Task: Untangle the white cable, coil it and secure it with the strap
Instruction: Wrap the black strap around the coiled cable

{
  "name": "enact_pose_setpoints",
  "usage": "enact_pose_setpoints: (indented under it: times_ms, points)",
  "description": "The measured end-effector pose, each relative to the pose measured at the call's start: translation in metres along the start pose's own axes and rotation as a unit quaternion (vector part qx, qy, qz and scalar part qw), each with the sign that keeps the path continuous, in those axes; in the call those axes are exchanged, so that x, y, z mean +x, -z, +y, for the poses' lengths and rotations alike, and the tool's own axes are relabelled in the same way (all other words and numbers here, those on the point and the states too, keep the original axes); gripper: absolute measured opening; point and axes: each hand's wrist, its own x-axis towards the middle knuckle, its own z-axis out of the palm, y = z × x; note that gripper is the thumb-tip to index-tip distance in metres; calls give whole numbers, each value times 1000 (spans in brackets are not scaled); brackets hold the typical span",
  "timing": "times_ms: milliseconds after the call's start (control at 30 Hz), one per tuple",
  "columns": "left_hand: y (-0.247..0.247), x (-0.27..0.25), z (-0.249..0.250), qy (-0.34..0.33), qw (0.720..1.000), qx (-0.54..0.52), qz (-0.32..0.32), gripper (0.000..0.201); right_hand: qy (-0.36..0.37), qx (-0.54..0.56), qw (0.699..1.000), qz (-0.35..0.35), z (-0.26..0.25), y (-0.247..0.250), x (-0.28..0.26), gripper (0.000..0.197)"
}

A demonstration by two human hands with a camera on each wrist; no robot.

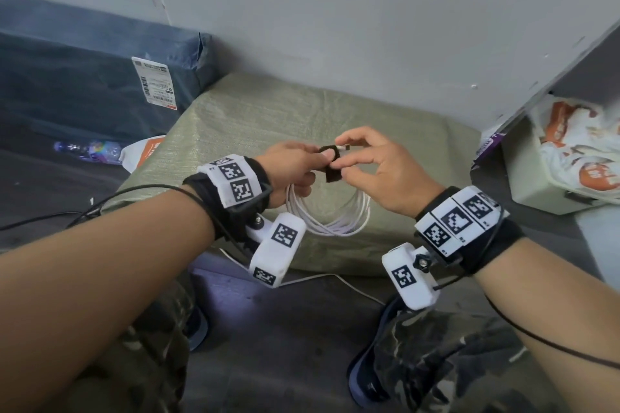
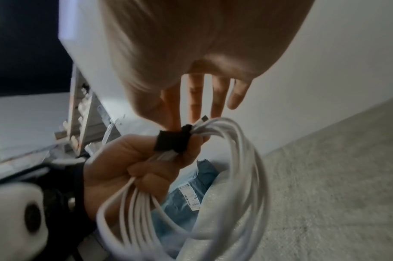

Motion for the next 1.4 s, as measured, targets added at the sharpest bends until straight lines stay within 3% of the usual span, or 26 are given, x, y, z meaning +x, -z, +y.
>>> enact_pose_setpoints:
  times_ms: [67, 233, 433, 667, 767, 867, 967, 1100, 1233, 1300, 1400]
  points:
    - [0, 1, -1, -15, 999, 45, -14, 14, -15, 23, 1000, -12, 0, 1, 0, 9]
    - [-7, 0, -5, -14, 995, 95, -6, 8, -51, 2, 997, -61, 3, 1, 1, 22]
    - [-8, -2, -6, 9, 999, 32, -12, 16, 48, -171, 982, -65, 4, -3, 1, 35]
    - [-7, 0, -8, 63, 997, 43, 15, 21, 94, -366, 921, -99, -1, -8, -2, 43]
    - [-7, 1, -6, 97, 994, 35, 26, 22, 87, -409, 901, -117, -5, -12, 0, 37]
    - [-8, 1, -4, 90, 993, 64, 48, 20, 69, -441, 885, -133, -8, -15, 2, 35]
    - [-9, 1, -4, 59, 985, 144, 70, 28, 43, -441, 887, -134, -8, -16, 3, 40]
    - [-6, 2, -7, 42, 966, 252, 27, 42, 29, -434, 891, -132, -7, -21, 1, 47]
    - [-1, 2, -1, 1, 945, 324, 32, 36, 1, -413, 903, -118, -8, -25, 0, 38]
    - [4, 3, 1, -23, 939, 341, 42, 26, -36, -347, 929, -126, -7, -23, 2, 33]
    - [11, 6, 2, -69, 911, 403, 49, 16, -116, -127, 970, -171, -2, -18, 4, 28]
